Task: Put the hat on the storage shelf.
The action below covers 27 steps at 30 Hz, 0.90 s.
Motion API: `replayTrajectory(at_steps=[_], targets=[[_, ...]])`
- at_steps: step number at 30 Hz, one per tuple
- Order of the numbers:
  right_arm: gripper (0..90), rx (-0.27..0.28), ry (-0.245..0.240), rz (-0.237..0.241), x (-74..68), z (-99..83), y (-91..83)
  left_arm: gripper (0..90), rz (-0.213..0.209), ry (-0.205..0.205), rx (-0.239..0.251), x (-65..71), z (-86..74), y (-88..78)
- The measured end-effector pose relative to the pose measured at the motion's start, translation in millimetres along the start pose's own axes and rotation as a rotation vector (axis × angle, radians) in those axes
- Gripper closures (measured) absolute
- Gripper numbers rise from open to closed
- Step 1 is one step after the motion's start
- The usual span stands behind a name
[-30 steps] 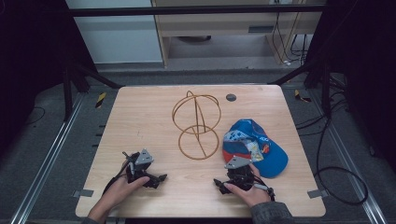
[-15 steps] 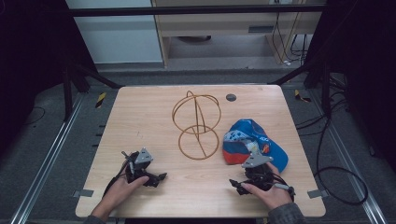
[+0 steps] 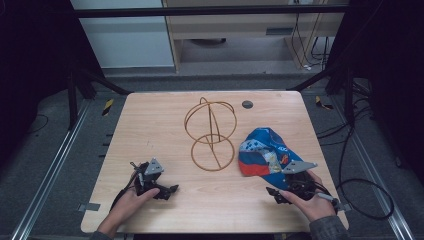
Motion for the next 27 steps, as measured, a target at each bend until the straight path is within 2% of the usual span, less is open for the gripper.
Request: replayTrajectory(at_steps=[2, 7, 12, 13, 15, 17, 18, 20, 22, 25, 27], targets=[[14.2, 0.01, 0.025, -0.017, 13.3, 0.7, -6.4, 0.0, -0.002, -0.001, 0.001, -0.2, 0.0, 0.0], [14.7, 0.008, 0.056, -0.043, 30.6, 3.7, -12.4, 0.0, 0.001, 0.003, -0.002, -0.4, -0.1, -0.2], [15.5, -0.031, 0.049, -0.066, 42.7, 9.0, -16.8, 0.0, 0.001, 0.006, -0.003, -0.5, 0.0, -0.2], [15.3, -0.052, 0.048, -0.075, 49.3, 12.9, -16.6, 0.0, 0.0, -0.001, 0.002, 0.0, 0.0, 0.2], [15.1, -0.06, 0.045, -0.083, 54.0, 18.5, -17.5, 0.0, 0.0, 0.003, -0.001, -0.3, 0.1, 0.0], [14.4, -0.063, 0.041, -0.081, 56.7, 23.1, -17.9, 0.0, 0.0, 0.002, -0.001, -0.2, 0.1, 0.0], [11.5, -0.075, 0.037, -0.063, 60.6, 29.9, -17.1, 0.0, 0.001, 0.001, 0.0, -0.1, 0.1, 0.1], [10.1, -0.081, 0.047, -0.054, 61.4, 32.3, -15.8, 0.0, 0.001, 0.001, -0.001, -0.1, 0.1, 0.0], [8.5, -0.096, 0.02, -0.053, 66.8, 42.9, -12.1, 0.0, 0.001, 0.0, 0.0, 0.0, 0.1, 0.0], [7.8, -0.107, 0.01, -0.048, 68.2, 48.2, -10.3, 0.0, 0.002, 0.0, 0.0, 0.0, 0.1, 0.0], [7.6, -0.138, -0.006, -0.036, 67.9, 54.5, -6.2, 0.0, 0.001, 0.0, 0.0, 0.0, 0.1, 0.1]])
Point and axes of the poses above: each handheld gripper's, and its own axes: y roughly forward along the jaws, z roughly out of its top, x roughly to its right, the point moved 3 cm from there along y, roughly forward along the jaws, and after that the axes turned 5 degrees about -z, right-handed, at the moved point
